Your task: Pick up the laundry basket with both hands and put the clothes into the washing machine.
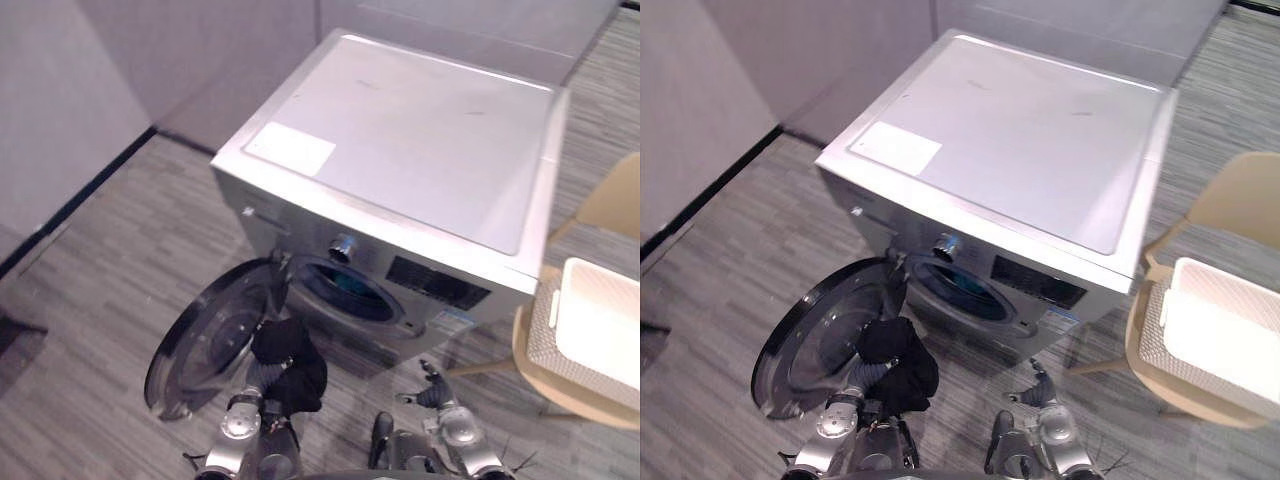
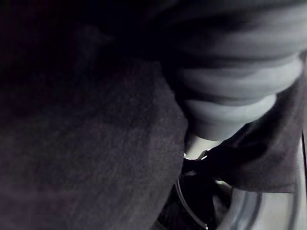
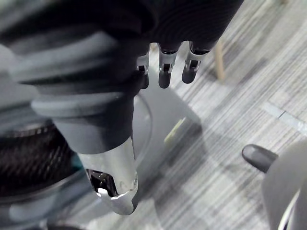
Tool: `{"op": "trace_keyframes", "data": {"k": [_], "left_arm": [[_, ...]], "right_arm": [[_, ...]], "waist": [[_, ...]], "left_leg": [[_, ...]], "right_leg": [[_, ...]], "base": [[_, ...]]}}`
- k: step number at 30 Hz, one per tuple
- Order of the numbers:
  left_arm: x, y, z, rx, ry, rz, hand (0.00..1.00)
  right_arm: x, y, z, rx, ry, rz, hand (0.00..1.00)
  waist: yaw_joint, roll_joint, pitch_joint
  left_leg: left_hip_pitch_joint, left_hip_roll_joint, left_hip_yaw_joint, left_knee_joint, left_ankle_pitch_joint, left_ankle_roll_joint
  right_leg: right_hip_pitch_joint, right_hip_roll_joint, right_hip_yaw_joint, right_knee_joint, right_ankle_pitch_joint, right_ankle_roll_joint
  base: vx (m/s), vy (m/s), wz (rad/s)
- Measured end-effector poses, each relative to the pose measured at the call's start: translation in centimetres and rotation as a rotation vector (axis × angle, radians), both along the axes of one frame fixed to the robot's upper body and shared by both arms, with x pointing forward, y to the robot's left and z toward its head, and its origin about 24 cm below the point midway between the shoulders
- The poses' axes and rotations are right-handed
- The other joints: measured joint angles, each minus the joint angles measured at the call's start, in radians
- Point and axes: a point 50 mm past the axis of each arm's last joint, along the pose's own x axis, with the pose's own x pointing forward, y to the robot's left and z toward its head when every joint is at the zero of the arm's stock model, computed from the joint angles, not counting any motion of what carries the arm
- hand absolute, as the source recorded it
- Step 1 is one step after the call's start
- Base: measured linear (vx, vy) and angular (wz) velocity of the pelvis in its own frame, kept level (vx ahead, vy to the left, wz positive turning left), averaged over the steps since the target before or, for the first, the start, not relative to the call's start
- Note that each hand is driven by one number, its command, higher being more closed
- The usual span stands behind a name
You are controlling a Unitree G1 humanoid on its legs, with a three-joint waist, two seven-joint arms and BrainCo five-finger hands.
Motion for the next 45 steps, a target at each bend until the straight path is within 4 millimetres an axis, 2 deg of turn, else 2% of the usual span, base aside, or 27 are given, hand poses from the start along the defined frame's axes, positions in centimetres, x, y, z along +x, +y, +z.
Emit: {"op": "trace_keyframes", "data": {"k": [1,2,3,4,6,9,10,11,13,16,17,21,23,24,25,28,30,31,33,34,35,37,38,39,40,42,45], "left_arm": [[0.1,0.0,0.1,0.001,-0.004,0.0,1.0],[0.4,-0.2,0.2,0.001,-0.012,-0.006,1.0],[0.5,-0.1,0.3,0.004,-0.018,-0.009,1.0],[1.2,-0.3,0.7,0.017,-0.036,-0.022,1.0],[2.2,0.2,1.3,0.042,-0.066,-0.031,1.0],[4.3,0.0,2.9,0.067,-0.141,-0.07,1.0],[5.8,-0.2,4.3,0.088,-0.199,-0.093,1.0],[6.4,-0.2,5.0,0.104,-0.232,-0.1,1.0],[9.1,-0.5,7.8,0.142,-0.345,-0.121,1.0],[11.5,-1.3,10.5,0.195,-0.447,-0.152,1.0],[12.7,-1.5,12.3,0.225,-0.508,-0.164,1.0],[15.1,-1.3,16.6,0.226,-0.641,-0.108,1.0],[16.4,-0.9,20.6,0.262,-0.766,-0.053,1.0],[16.7,-0.7,21.7,0.273,-0.8,-0.04,1.0],[17.2,0.1,25.0,0.314,-0.897,-0.013,1.0],[17.6,1.3,29.6,0.386,-1.029,0.04,1.0],[17.6,2.5,34.2,0.474,-1.141,0.09,1.0],[17.5,2.8,35.6,0.495,-1.174,0.099,1.0],[17.0,3.2,40.1,0.55,-1.282,0.143,1.0],[16.6,2.6,42.7,0.59,-1.354,0.152,1.0],[16.3,2.1,44.0,0.618,-1.395,0.156,1.0],[14.3,-0.5,49.5,0.675,-1.576,0.152,1.0],[13.7,-1.2,50.7,0.678,-1.622,0.158,1.0],[12.5,-2.4,52.8,0.692,-1.706,0.168,1.0],[11.8,-3.2,54.2,0.71,-1.755,0.182,1.0],[11.1,-3.6,55.4,0.736,-1.805,0.233,1.0],[11.0,-3.8,55.6,0.765,-1.805,0.256,1.0]], "right_arm": [[-0.1,-0.2,-0.1,-0.004,0.003,-0.013,0.0],[-0.5,-0.5,-0.2,-0.017,0.011,-0.021,0.0],[-0.5,-0.9,-0.2,-0.026,0.014,-0.023,0.0],[-0.4,-0.5,-0.2,-0.014,0.014,-0.024,0.0],[-0.8,-0.4,-0.4,-0.008,0.024,-0.026,0.0],[1.4,-0.6,0.7,-0.024,-0.033,-0.014,0.0],[3.3,-0.6,1.8,-0.027,-0.091,-0.012,0.0],[4.1,-0.5,2.4,-0.028,-0.12,-0.013,0.0],[6.9,-0.3,4.9,-0.017,-0.247,-0.019,0.0],[9.2,-0.1,7.4,-0.028,-0.361,-0.015,0.0],[10.4,0.1,9.0,-0.023,-0.437,-0.021,0.0],[12.9,0.8,13.5,0.022,-0.627,-0.029,0.0],[13.9,0.5,16.7,0.053,-0.776,-0.08,0.0],[14.0,0.3,17.4,0.059,-0.807,-0.095,0.0],[14.2,-0.2,18.8,0.073,-0.876,-0.127,0.0],[14.2,-0.9,20.0,0.096,-0.934,-0.174,0.0],[14.1,-0.9,20.4,0.12,-0.96,-0.187,0.0],[14.0,-1.0,20.6,0.131,-0.974,-0.19,0.0],[13.8,-1.1,21.6,0.134,-1.034,-0.192,0.0],[13.6,-1.2,21.7,0.137,-1.048,-0.191,0.0],[13.5,-1.2,21.8,0.138,-1.058,-0.185,0.0],[13.0,-1.1,22.2,0.148,-1.096,-0.174,0.0],[13.0,-1.1,22.3,0.152,-1.103,-0.177,0.0],[12.9,-1.0,22.3,0.163,-1.112,-0.181,0.0],[12.9,-0.9,22.4,0.172,-1.121,-0.182,0.0],[12.8,-0.8,22.6,0.187,-1.14,-0.175,0.0],[12.7,-0.8,22.5,0.201,-1.138,-0.186,0.0]], "waist": [[0.0,0.003,-0.001],[0.0,0.025,-0.013],[0.0,0.032,-0.011],[-0.002,0.008,0.001],[-0.015,-0.015,0.016],[-0.018,-0.012,0.09],[-0.029,-0.01,0.131],[-0.037,-0.01,0.149],[-0.038,-0.007,0.201],[-0.038,-0.007,0.218],[-0.04,-0.007,0.238],[-0.041,-0.007,0.266],[-0.047,-0.008,0.294],[-0.046,-0.008,0.299],[-0.049,-0.008,0.305],[-0.05,-0.014,0.312],[-0.056,-0.015,0.316],[-0.058,-0.016,0.316],[-0.067,-0.02,0.318],[-0.067,-0.025,0.32],[-0.066,-0.025,0.32],[-0.071,-0.026,0.32],[-0.074,-0.027,0.321],[-0.08,-0.03,0.322],[-0.084,-0.038,0.321],[-0.091,-0.047,0.326],[-0.094,-0.048,0.326]], "left_leg": [[0.003,-0.021,-0.048,-0.064,0.002,-0.002],[0.02,-0.033,-0.096,-0.187,0.047,-0.026],[0.02,-0.027,-0.096,-0.194,0.043,-0.003],[0.017,-0.044,-0.067,-0.177,0.031,0.009],[-0.009,-0.076,-0.029,-0.135,0.012,0.035],[-0.094,-0.085,0.042,0.003,-0.036,0.067],[-0.147,-0.086,0.07,0.063,-0.047,0.078],[-0.168,-0.084,0.082,0.088,-0.059,0.082],[-0.263,-0.052,0.126,0.204,-0.124,0.101],[-0.381,-0.014,0.166,0.325,-0.179,0.121],[-0.439,0.002,0.176,0.389,-0.205,0.124],[-0.601,0.059,0.18,0.531,-0.244,0.128],[-0.719,0.085,0.158,0.631,-0.263,0.129],[-0.753,0.091,0.15,0.661,-0.27,0.127],[-0.849,0.102,0.122,0.745,-0.282,0.129],[-0.967,0.117,0.091,0.851,-0.302,0.131],[-1.066,0.12,0.053,0.935,-0.314,0.127],[-1.088,0.12,0.044,0.953,-0.316,0.125],[-1.14,0.12,0.021,0.993,-0.319,0.122],[-1.16,0.12,0.014,1.005,-0.321,0.117],[-1.171,0.12,0.009,1.009,-0.321,0.117],[-1.213,0.117,-0.012,1.022,-0.321,0.117],[-1.218,0.116,-0.014,1.024,-0.32,0.118],[-1.226,0.115,-0.017,1.029,-0.318,0.122],[-1.232,0.115,-0.017,1.031,-0.318,0.122],[-1.245,0.114,-0.022,1.031,-0.318,0.122],[-1.255,0.112,-0.031,1.028,-0.319,0.121]], "right_leg": [[-0.003,0.0,0.024,0.0,0.003,0.005],[-0.021,0.017,0.051,0.013,0.0,0.025],[-0.033,0.022,0.068,0.025,-0.009,0.038],[-0.061,0.002,0.095,0.069,-0.025,0.059],[-0.119,-0.038,0.123,0.139,-0.05,0.079],[-0.246,-0.06,0.203,0.262,-0.063,0.091],[-0.309,-0.07,0.222,0.309,-0.062,0.094],[-0.336,-0.07,0.234,0.33,-0.061,0.096],[-0.46,-0.06,0.264,0.434,-0.066,0.106],[-0.599,-0.051,0.288,0.526,-0.078,0.118],[-0.669,-0.051,0.292,0.585,-0.085,0.116],[-0.844,-0.044,0.285,0.696,-0.089,0.115],[-0.964,-0.036,0.284,0.797,-0.112,0.111],[-0.997,-0.033,0.284,0.828,-0.12,0.108],[-1.089,-0.031,0.279,0.92,-0.142,0.107],[-1.206,-0.028,0.278,1.037,-0.175,0.1],[-1.296,-0.03,0.272,1.133,-0.205,0.095],[-1.314,-0.029,0.271,1.153,-0.212,0.094],[-1.359,-0.032,0.265,1.199,-0.227,0.091],[-1.376,-0.032,0.262,1.212,-0.233,0.089],[-1.383,-0.033,0.26,1.217,-0.235,0.085],[-1.407,-0.036,0.25,1.227,-0.236,0.082],[-1.411,-0.036,0.247,1.229,-0.235,0.083],[-1.417,-0.036,0.241,1.234,-0.236,0.083],[-1.425,-0.037,0.242,1.238,-0.238,0.08],[-1.436,-0.036,0.237,1.24,-0.24,0.076],[-1.438,-0.048,0.225,1.24,-0.249,0.075]], "base": [[0.06,0.174,-0.91],[0.05,0.171,-0.83],[0.04,0.202,-0.77],[0.02,0.221,-0.43],[0.01,0.193,-0.31],[-0.09,0.219,-0.7],[-0.13,0.113,-0.46],[-0.21,0.165,-0.51],[-0.23,0.118,-0.59],[-0.23,0.087,-0.5],[-0.18,0.047,-0.36],[-0.13,-0.02,-0.27],[-0.08,-0.086,-0.02],[-0.07,-0.108,0.14],[-0.06,-0.117,0.15],[-0.03,-0.09,0.14],[-0.05,-0.141,0.21],[-0.06,-0.12,0.21],[-0.06,-0.074,0.15],[-0.04,-0.038,0.1],[-0.05,-0.033,0.08],[-0.03,-0.016,0.07],[-0.01,-0.014,0.06],[0.0,0.0,0.0],[0.0,0.0,0.0],[0.03,-0.012,0.02],[0.03,-0.008,0.07]]}}
